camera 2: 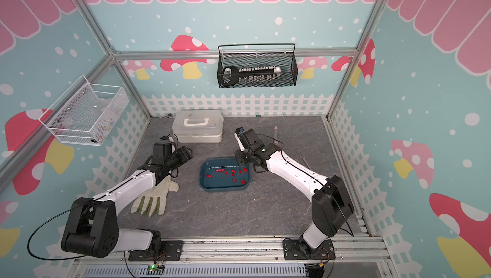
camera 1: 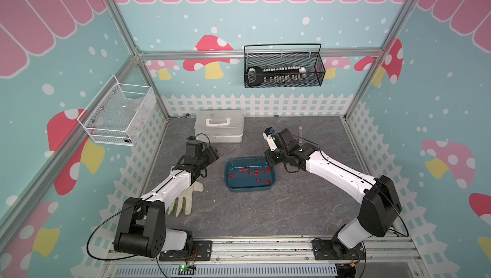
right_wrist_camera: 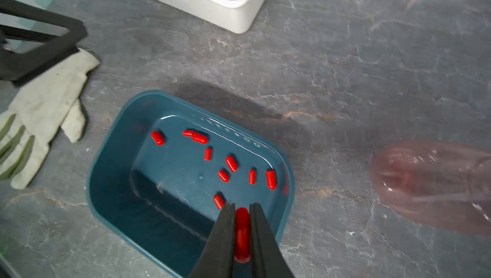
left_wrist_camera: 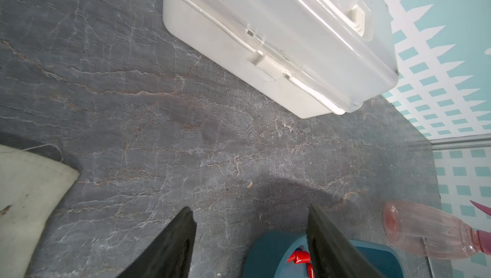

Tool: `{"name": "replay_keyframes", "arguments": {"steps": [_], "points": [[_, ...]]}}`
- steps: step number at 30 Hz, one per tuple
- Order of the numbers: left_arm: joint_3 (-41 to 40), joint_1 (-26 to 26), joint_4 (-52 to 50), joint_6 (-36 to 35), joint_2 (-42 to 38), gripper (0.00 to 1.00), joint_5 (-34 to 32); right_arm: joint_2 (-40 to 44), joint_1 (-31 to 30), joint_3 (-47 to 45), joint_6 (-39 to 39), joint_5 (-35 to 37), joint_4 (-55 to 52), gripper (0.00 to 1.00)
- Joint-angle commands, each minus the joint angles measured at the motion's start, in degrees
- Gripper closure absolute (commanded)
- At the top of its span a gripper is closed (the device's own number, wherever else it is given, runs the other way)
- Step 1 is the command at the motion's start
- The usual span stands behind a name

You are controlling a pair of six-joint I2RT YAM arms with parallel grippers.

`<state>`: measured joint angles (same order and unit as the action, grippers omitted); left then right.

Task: Take the screw protection sleeves out of the storage box
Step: Place the screw protection sleeve at the center of the board.

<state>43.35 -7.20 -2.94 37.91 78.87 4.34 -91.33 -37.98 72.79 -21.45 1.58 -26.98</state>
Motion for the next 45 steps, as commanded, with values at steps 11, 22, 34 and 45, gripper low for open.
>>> {"name": "replay_keyframes", "arguments": {"steps": [11, 22, 34, 45], "points": [[1.58, 0.21, 0.22, -1.07, 0.57, 0.35, 0.56, 3.0, 6.68, -11.71, 1.24, 2.9, 5.3, 0.84], [8.92, -1.32, -14.1, -10.3, 0.29, 0.35, -0.67, -3.06, 9.72, -13.56, 1.06, 1.52, 7.8, 0.84], [12.02, -1.99, -15.96, -10.97, 5.09, 0.35, 6.34, -8.25, 11.06, -13.31, 0.64, -0.66, 9.05, 0.83], [13.16, -2.11, -16.99, -10.92, 6.9, 0.35, 8.81, -12.42, 11.26, -12.77, 0.53, -1.59, 9.5, 0.83]]}}
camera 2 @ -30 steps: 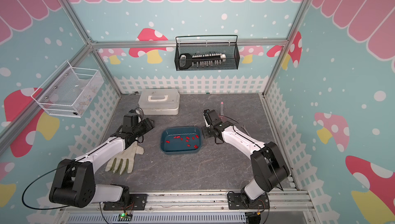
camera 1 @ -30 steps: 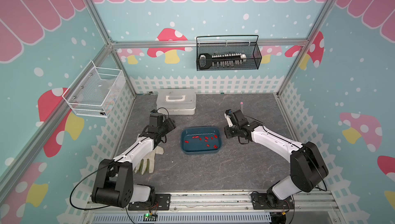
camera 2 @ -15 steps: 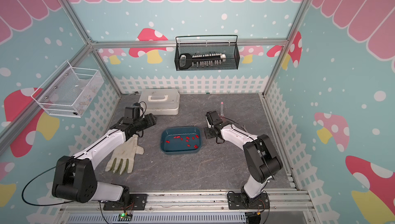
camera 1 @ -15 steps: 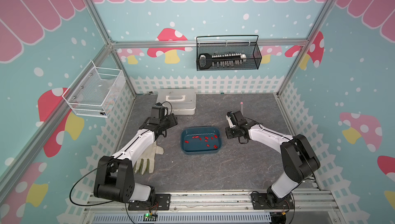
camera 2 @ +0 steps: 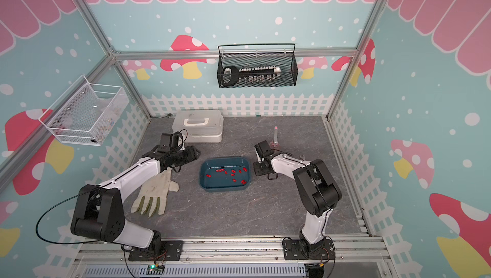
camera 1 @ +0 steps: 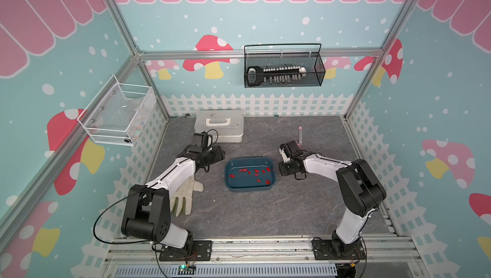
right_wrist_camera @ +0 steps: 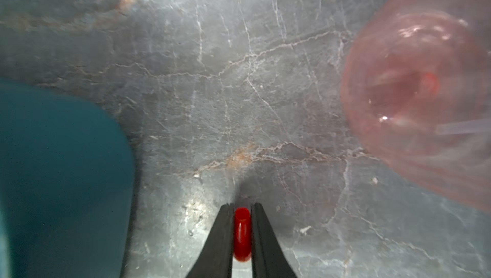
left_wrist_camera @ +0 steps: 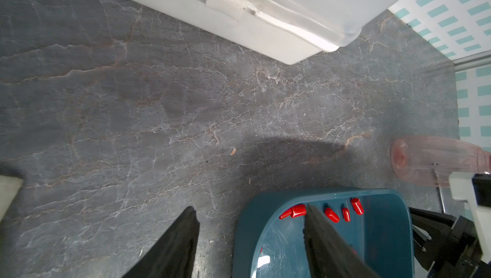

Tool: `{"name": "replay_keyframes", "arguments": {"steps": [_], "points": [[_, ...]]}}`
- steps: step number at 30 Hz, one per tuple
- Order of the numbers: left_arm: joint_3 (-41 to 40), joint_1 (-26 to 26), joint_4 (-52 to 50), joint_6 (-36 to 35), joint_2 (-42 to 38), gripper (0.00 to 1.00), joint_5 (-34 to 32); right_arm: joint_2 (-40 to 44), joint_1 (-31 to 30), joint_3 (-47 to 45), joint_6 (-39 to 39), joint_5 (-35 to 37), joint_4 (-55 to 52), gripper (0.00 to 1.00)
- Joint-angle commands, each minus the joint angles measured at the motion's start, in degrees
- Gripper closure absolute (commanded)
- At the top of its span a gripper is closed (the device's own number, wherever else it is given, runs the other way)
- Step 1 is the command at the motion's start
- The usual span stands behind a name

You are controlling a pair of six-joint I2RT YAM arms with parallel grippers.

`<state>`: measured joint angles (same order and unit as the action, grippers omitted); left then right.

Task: Take the screw protection sleeves out of the storage box
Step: Place the screw protection sleeve at the center of the board.

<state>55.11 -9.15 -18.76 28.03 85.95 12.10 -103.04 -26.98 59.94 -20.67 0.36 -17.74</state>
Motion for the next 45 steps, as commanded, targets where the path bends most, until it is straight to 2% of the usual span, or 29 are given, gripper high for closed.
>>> {"name": "replay_keyframes", "arguments": {"steps": [1, 5, 19, 29, 36, 38, 40, 42, 45], "points": [[1.48, -0.17, -1.16, -1.05, -0.13, 0.35, 1.29, -0.84, 0.28, 0.09, -0.2, -0.32, 0.31, 0.83], [1.84, -0.26, -1.17, -1.22, 0.71, 0.36, 1.96, -1.45, 0.31, 0.13, -0.25, -0.1, 0.2, 0.82], [2.16, -0.61, -1.3, -1.45, 0.92, 0.36, 2.77, 1.46, 0.25, 0.63, -0.07, -0.36, -2.08, 0.67], [3.21, -0.87, -4.74, -2.05, 0.38, 0.36, 1.71, 10.45, -0.89, 1.7, 1.59, -1.09, -6.7, 0.5], [4.14, -0.78, -8.11, -3.43, -0.17, 0.36, -0.27, 17.5, -7.15, 4.96, 5.48, 2.61, -10.17, 0.38], [4.61, -0.78, -10.06, -4.68, -0.49, 0.37, -0.96, 17.21, -8.37, 7.11, 5.9, 1.01, -11.98, 0.32], [4.69, -0.53, -11.38, -5.47, -1.27, 0.38, -1.94, 14.98, -9.38, 10.72, 5.34, -1.24, -15.18, 0.39], [4.66, -0.01, -12.38, -5.77, -2.15, 0.39, -1.72, 12.79, -11.76, 13.53, 5.28, -0.87, -16.36, 0.49], [4.02, 0.34, -12.3, -5.63, -3.1, 0.4, -1.36, 9.12, -14.52, 16.65, 4.55, -1.01, -16.13, 0.57]]}}
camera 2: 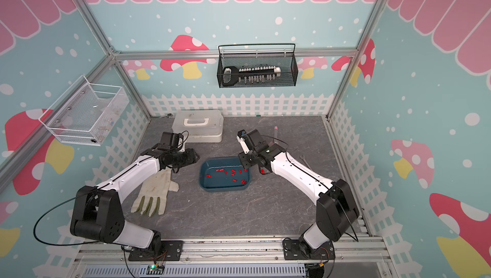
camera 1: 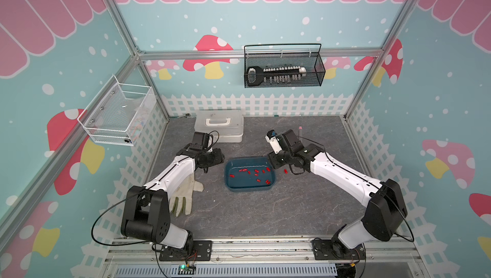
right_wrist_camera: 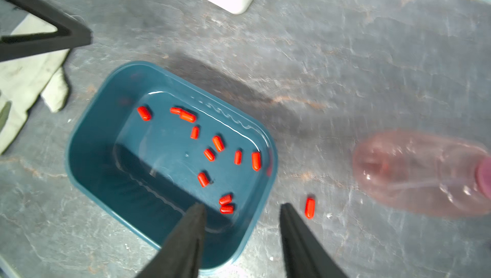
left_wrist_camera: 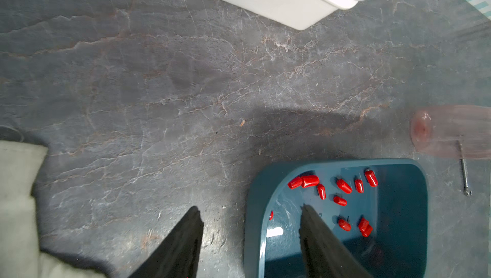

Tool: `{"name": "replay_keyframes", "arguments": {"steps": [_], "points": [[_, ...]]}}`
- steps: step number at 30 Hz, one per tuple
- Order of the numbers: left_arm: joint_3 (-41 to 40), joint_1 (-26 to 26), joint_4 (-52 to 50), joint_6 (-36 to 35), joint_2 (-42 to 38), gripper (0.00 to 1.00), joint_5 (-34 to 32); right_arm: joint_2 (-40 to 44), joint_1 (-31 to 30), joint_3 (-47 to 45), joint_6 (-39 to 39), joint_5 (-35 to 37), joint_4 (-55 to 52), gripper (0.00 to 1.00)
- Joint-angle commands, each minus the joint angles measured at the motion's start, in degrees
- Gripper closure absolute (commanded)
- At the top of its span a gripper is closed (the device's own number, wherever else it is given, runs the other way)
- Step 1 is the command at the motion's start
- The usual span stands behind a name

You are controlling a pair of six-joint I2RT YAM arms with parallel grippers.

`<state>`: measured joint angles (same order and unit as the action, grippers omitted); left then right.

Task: Take the screw protection sleeves out of the storage box
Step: Pick up the screw protection sleeve from the storage box.

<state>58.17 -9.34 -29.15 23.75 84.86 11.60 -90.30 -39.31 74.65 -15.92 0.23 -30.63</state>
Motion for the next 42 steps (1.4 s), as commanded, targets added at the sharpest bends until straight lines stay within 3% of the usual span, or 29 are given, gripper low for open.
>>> {"name": "replay_keyframes", "arguments": {"steps": [1, 8, 18, 42], "points": [[0.62, 0.55, -1.65, -1.25, -2.23, 0.41, -1.17, -4.95, -2.71, 2.87, -0.6, -1.25, -3.14, 0.57], [-0.51, 0.64, 1.5, -0.35, 0.14, 0.42, 1.26, -15.78, -7.14, 11.5, -0.77, -0.07, -5.08, 0.58], [-0.88, 0.64, 3.53, -0.11, 1.14, 0.42, 2.16, -26.14, -8.51, 16.72, -2.18, 1.87, -2.9, 0.63], [-0.57, 0.26, 3.77, -0.55, 2.68, 0.43, 2.64, -35.47, -8.5, 20.59, -3.14, 2.85, -4.08, 0.72]]}}
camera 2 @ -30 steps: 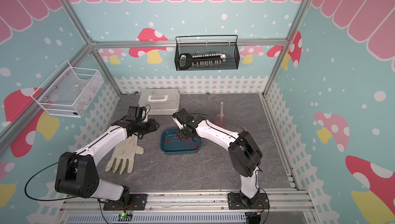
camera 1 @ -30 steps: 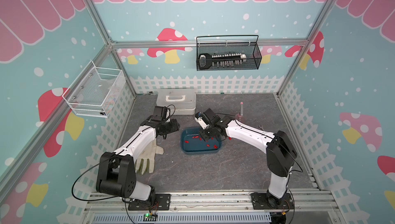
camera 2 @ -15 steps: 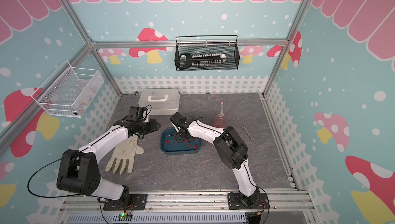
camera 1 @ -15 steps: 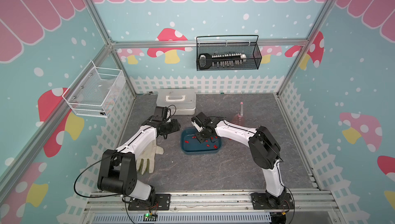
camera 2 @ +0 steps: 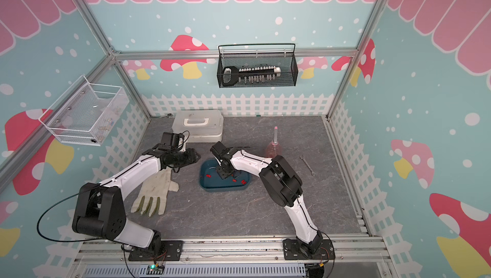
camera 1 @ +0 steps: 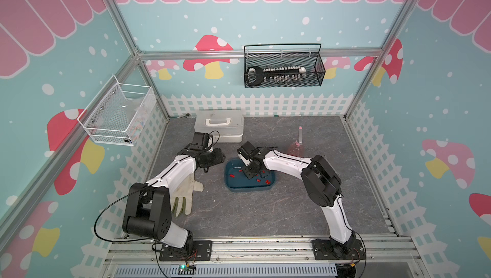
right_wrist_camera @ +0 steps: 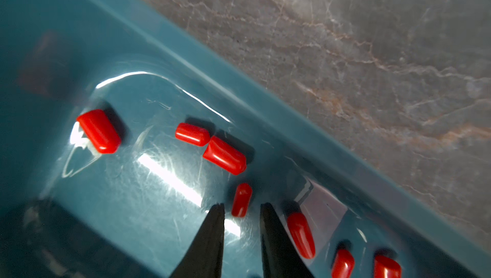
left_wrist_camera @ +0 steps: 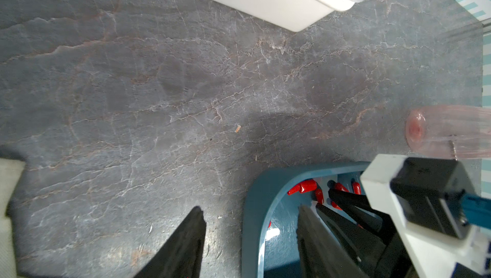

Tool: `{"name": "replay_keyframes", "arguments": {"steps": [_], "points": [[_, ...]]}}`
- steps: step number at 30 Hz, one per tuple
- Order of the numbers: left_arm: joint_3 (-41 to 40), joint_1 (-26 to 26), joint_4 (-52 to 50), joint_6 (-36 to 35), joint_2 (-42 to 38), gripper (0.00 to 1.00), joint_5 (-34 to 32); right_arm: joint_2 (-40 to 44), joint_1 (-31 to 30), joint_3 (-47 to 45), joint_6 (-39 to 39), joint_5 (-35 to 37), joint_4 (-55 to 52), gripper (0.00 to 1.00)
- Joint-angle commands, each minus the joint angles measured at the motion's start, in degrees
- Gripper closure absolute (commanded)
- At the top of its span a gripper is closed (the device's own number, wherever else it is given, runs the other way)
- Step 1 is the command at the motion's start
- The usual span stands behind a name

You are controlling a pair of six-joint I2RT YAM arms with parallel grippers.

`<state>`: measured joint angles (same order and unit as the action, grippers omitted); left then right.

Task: Take the screw protection sleeves out of the storage box
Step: Pick up the screw protection sleeve from the storage box.

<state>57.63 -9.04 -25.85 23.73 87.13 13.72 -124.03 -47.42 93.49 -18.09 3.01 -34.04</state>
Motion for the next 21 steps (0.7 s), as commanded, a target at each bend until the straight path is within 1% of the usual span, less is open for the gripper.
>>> {"name": "replay_keyframes", "arguments": {"steps": [1, 5, 10, 21], "points": [[0.01, -0.1, 0.38, -0.53, 0.38, 0.43, 0.5, -2.23, -0.37, 2.08, -0.96, -0.01, -0.84, 0.72], [0.02, -0.06, 0.4, -0.52, 0.49, 0.43, 0.41, -3.98, -0.13, 3.53, -1.42, -0.05, -1.93, 0.73], [0.03, -0.08, 0.45, -0.65, 0.51, 0.43, 0.48, -4.47, 0.04, 3.78, -1.74, -0.19, -1.9, 0.77], [0.12, -0.08, 0.43, -0.64, 0.91, 0.43, 0.44, -2.5, 0.05, 2.86, -1.74, 0.56, -1.82, 0.85]]}}
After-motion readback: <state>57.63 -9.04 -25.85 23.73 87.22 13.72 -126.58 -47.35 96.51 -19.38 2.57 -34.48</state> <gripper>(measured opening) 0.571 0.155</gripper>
